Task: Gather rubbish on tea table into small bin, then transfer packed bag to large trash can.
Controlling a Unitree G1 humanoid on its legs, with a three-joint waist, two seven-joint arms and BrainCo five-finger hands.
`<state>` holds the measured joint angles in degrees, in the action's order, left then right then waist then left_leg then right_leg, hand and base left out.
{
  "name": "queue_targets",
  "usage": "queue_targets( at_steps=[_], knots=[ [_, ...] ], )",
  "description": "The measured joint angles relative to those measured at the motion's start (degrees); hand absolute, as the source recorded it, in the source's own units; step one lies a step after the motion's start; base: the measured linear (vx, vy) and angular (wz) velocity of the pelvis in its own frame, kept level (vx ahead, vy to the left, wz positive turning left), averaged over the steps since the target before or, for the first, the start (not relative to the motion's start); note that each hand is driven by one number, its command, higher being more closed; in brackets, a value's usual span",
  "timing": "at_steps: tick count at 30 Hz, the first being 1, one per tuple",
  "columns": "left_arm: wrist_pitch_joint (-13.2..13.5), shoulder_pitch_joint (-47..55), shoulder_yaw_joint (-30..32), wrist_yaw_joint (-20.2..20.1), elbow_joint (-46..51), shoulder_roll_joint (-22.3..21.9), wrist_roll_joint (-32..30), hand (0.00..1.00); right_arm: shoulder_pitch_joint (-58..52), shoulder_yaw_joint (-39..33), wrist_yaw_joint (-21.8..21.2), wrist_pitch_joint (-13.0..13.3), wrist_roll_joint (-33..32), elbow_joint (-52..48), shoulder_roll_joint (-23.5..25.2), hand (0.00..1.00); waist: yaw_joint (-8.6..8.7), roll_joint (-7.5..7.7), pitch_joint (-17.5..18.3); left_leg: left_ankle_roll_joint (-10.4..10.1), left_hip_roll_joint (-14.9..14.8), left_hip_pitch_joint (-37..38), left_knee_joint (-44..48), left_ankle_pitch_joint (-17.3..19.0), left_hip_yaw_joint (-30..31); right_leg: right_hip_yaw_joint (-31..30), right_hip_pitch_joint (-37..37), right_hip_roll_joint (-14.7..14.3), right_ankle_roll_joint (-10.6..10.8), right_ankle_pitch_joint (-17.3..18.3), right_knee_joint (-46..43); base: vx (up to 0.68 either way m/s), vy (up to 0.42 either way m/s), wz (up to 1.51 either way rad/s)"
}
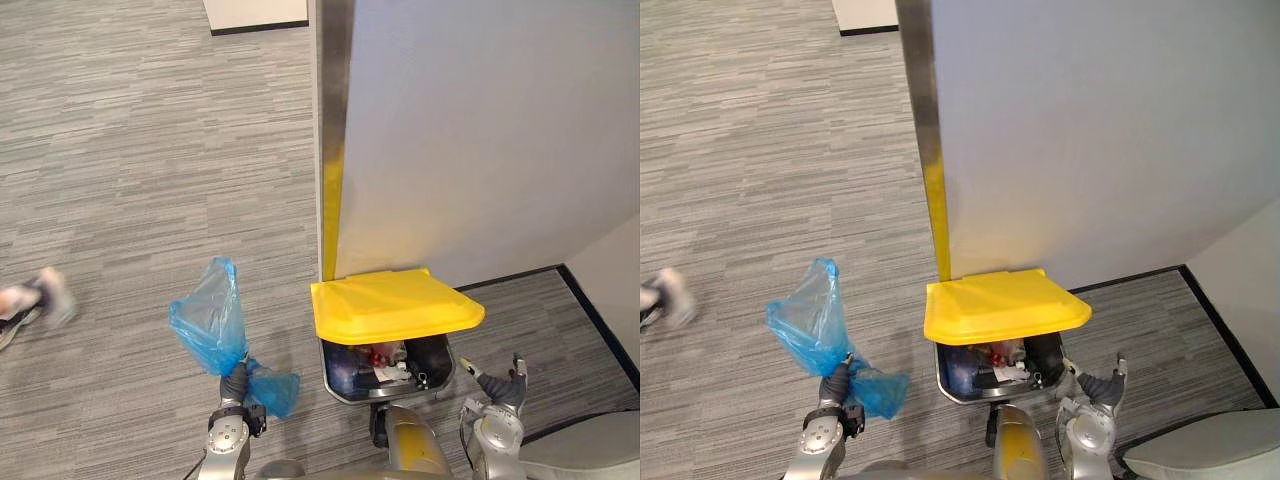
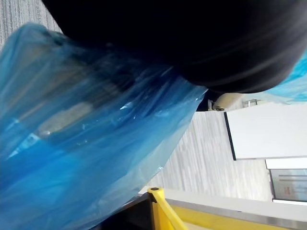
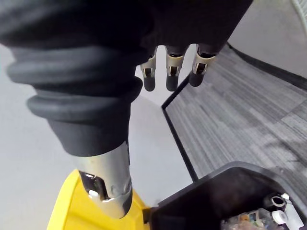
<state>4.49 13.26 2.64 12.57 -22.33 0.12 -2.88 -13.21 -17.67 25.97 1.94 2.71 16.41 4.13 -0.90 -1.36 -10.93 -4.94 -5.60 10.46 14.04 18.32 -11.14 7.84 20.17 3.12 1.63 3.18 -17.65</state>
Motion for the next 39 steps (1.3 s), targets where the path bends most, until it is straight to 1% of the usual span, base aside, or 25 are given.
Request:
queue_targets(
  at_steps=[1,2,3,5,6,7,8,9,11,12,13,16,18,20,21,22,25,26,27,28,31,35,37,38,39],
  knots=[
    [-0.1,0.2,0.0,0.0,0.0,0.0,0.0,1.00,-0.2,-0.1,0.0,0.0,-1.0,0.2,0.0,0.00,0.01,0.04,0.1,0.0,-0.2,0.0,0.0,0.0,-0.1,0.0,0.0,0.0,0.1,-0.1,0.1,-0.06,-0.067,0.04],
    [-0.2,0.5,-0.2,0.0,0.0,0.0,0.0,1.00,-0.7,-0.4,-0.7,0.2,-3.8,0.7,0.1,0.00,0.00,0.06,0.3,0.0,-0.7,-0.4,-0.1,0.0,-0.1,0.3,0.0,-0.1,0.4,-0.4,0.7,-0.06,-0.070,0.08],
    [-0.3,0.5,-0.2,0.0,0.0,0.0,0.1,1.00,-0.8,-0.6,-1.2,0.3,-4.9,1.1,0.1,0.00,0.02,0.07,0.4,0.1,-0.9,-0.6,-0.1,0.1,-0.1,0.5,0.0,-0.2,0.3,-0.6,0.9,-0.06,-0.087,0.17],
    [-0.3,0.2,-0.3,-0.1,0.0,0.1,0.1,1.00,-0.6,-0.7,-3.9,0.5,-8.2,4.8,0.1,0.00,0.05,0.03,0.4,1.0,-1.7,-1.4,-0.4,1.0,-0.1,2.0,0.0,-0.7,0.0,-1.4,1.7,-0.10,-0.111,0.26],
    [-0.3,0.1,-0.4,-0.3,-0.1,0.1,0.2,1.00,-0.4,-0.5,-5.1,0.5,-9.4,6.7,-0.2,0.00,0.05,0.01,0.4,0.5,-2.3,-1.6,-1.0,1.5,-0.1,2.5,0.1,-0.9,0.0,-1.7,2.0,-0.12,-0.099,0.23],
    [-0.3,-0.2,-0.4,-0.4,-0.1,0.1,0.3,1.00,-0.1,-0.4,-6.1,0.4,-9.8,8.1,-0.3,0.00,0.05,0.04,0.4,0.2,-2.5,-1.7,-1.4,1.9,-0.1,2.9,0.1,-1.0,0.2,-1.9,2.2,-0.13,-0.104,0.12],
    [-0.3,-0.8,-0.2,-1.1,-0.8,0.3,0.7,1.00,0.5,0.1,-7.6,0.2,-10.2,10.8,-0.4,0.00,-0.08,0.41,0.4,0.2,-2.5,-1.9,-1.4,1.9,0.0,2.9,0.1,-1.0,0.6,-2.3,2.8,-0.14,-0.107,0.04],
    [-0.3,-0.6,-0.2,-1.4,-0.8,0.5,0.7,1.00,1.5,0.9,-8.9,0.2,-10.6,12.8,-0.4,0.00,-0.03,0.49,0.4,0.4,-2.5,-2.3,-1.1,2.1,0.0,2.8,0.1,-1.0,0.5,-3.0,3.5,-0.14,-0.102,0.00],
    [-0.3,-0.7,-0.2,-1.4,-0.9,0.8,0.8,1.00,2.8,2.3,-10.2,0.0,-10.6,15.1,-0.7,0.00,0.02,0.56,0.3,0.5,-2.5,-3.3,-1.0,2.1,0.2,2.8,0.1,-1.0,0.9,-4.2,5.1,-0.14,-0.100,-0.01],
    [-0.3,-0.8,0.0,-1.5,-0.9,0.9,1.0,1.00,3.9,3.7,-11.2,-0.1,-10.5,17.2,-1.1,0.00,0.09,0.64,0.2,0.5,-2.5,-4.2,-0.9,2.1,0.5,2.8,0.2,-1.1,0.9,-5.2,6.8,-0.14,-0.112,0.02],
    [-0.3,-1.0,0.1,-1.5,-0.9,1.1,1.1,1.00,5.0,5.2,-11.5,-0.4,-10.4,19.1,-1.6,0.00,0.08,0.66,0.1,0.5,-2.4,-5.3,-0.9,2.1,1.4,3.4,0.3,-1.2,1.3,-5.5,8.6,-0.10,-0.086,0.05],
    [-0.3,-1.7,0.1,-1.5,-1.3,1.7,1.2,1.00,8.1,8.2,-12.1,-0.7,-9.2,21.1,-2.3,0.00,-0.02,0.87,-0.7,0.5,-2.2,-7.8,-0.3,2.1,3.4,4.6,1.2,-1.2,1.1,-5.7,9.7,-0.05,-0.076,0.16],
    [-0.2,-2.2,0.1,-1.4,-1.9,2.1,1.2,1.00,11.0,9.8,-12.3,-0.8,-8.7,21.1,-2.7,0.00,-0.32,1.03,-2.3,0.6,-2.3,-9.2,1.4,2.1,4.8,5.2,1.6,-1.2,0.4,-6.6,9.6,-0.02,-0.060,0.20],
    [-0.2,-3.2,0.0,-1.4,-1.9,2.2,1.2,1.00,15.5,11.4,-12.3,-0.7,-8.3,20.8,-3.3,0.00,-0.59,1.04,-3.8,0.6,-2.4,-11.8,2.9,2.1,6.5,6.1,3.0,-1.0,0.6,-6.8,9.1,-0.01,-0.066,0.21],
    [-0.1,-3.7,0.0,-1.4,-1.9,2.2,1.3,1.00,16.8,12.1,-12.3,-0.7,-8.0,20.4,-3.5,0.00,-1.02,1.06,-4.5,0.6,-2.4,-12.1,3.1,2.1,6.7,6.3,3.2,-0.8,0.8,-6.9,8.8,0.00,-0.051,0.20],
    [-0.1,-4.0,0.0,-1.4,-1.9,2.2,1.3,1.00,18.7,12.8,-12.3,-0.7,-7.1,19.8,-4.4,0.00,-1.84,0.97,-5.4,0.6,-2.5,-12.5,3.5,2.1,7.3,6.6,3.3,-0.8,0.8,-7.1,8.6,0.01,-0.039,0.24],
    [0.5,-4.9,0.0,-1.3,-1.7,2.5,2.4,1.00,23.2,14.3,-11.9,-0.3,-6.6,17.4,-5.3,0.00,-1.97,1.07,-7.1,0.5,-2.5,-14.3,4.8,2.1,9.6,8.4,3.4,0.0,0.9,-7.0,8.5,0.01,-0.024,0.31],
    [0.5,-5.0,-0.1,-1.3,-1.7,2.5,2.6,1.00,25.2,14.4,-11.5,-0.1,-6.6,17.3,-5.9,0.00,-2.96,1.01,-7.4,0.5,-2.5,-14.7,5.2,2.1,9.7,8.4,3.5,0.1,0.9,-7.0,8.5,0.01,-0.004,0.15],
    [0.5,-5.0,-0.2,-1.3,-1.7,2.5,2.6,1.00,26.2,14.4,-11.1,0.0,-6.6,17.3,-6.2,0.00,-3.18,1.01,-7.5,0.5,-2.4,-14.9,5.2,2.1,9.7,8.4,3.7,0.1,0.9,-7.0,8.5,0.01,0.007,0.09],
    [1.0,-4.9,-0.3,-1.3,-1.6,2.6,2.9,1.00,28.0,14.5,-11.0,0.0,-6.7,17.3,-6.9,0.00,-3.34,1.02,-7.7,0.5,-2.3,-15.3,5.5,2.1,9.9,8.7,3.7,0.1,1.0,-7.0,8.4,0.02,0.011,0.15],
    [1.2,-5.0,-0.4,-1.3,-1.3,3.4,3.5,1.00,32.0,14.5,-10.5,0.3,-6.8,17.3,-8.6,0.00,-3.46,1.21,-8.7,0.2,-2.1,-15.9,6.6,2.1,10.5,9.0,3.7,0.6,1.0,-7.0,7.8,0.02,0.027,0.10],
    [1.5,-5.5,-0.9,-1.3,-1.1,3.7,4.5,1.00,33.8,15.6,-9.9,0.4,-7.3,17.2,-11.8,0.00,-3.60,1.16,-9.0,0.2,-1.5,-15.9,6.6,2.1,11.0,9.1,3.7,1.2,1.1,-6.9,7.3,0.03,0.048,0.06],
    [1.6,-5.6,-1.1,-1.3,-0.2,3.7,4.5,1.00,34.3,15.7,-9.8,0.3,-7.3,17.2,-13.0,0.00,-3.95,1.10,-9.1,0.2,-1.4,-15.9,6.6,2.1,11.0,9.1,3.7,1.3,1.2,-6.8,7.2,0.04,0.043,0.02],
    [1.7,-5.7,-1.7,-1.3,0.5,4.1,4.5,1.00,34.3,16.0,-9.9,0.3,-7.3,17.0,-14.1,0.00,-4.46,1.11,-9.3,0.2,-1.4,-15.9,6.6,2.1,11.1,9.1,3.7,1.4,1.3,-6.7,7.0,0.00,0.000,0.00],
    [1.7,-5.7,-2.3,-1.4,0.9,4.5,4.5,1.00,34.5,16.1,-9.9,0.3,-7.3,16.9,-14.6,0.00,-4.46,1.13,-9.4,0.2,-1.4,-15.9,6.6,2.1,11.2,9.1,3.7,1.4,1.5,-6.6,6.9,0.01,-0.001,0.05]
  ],
)
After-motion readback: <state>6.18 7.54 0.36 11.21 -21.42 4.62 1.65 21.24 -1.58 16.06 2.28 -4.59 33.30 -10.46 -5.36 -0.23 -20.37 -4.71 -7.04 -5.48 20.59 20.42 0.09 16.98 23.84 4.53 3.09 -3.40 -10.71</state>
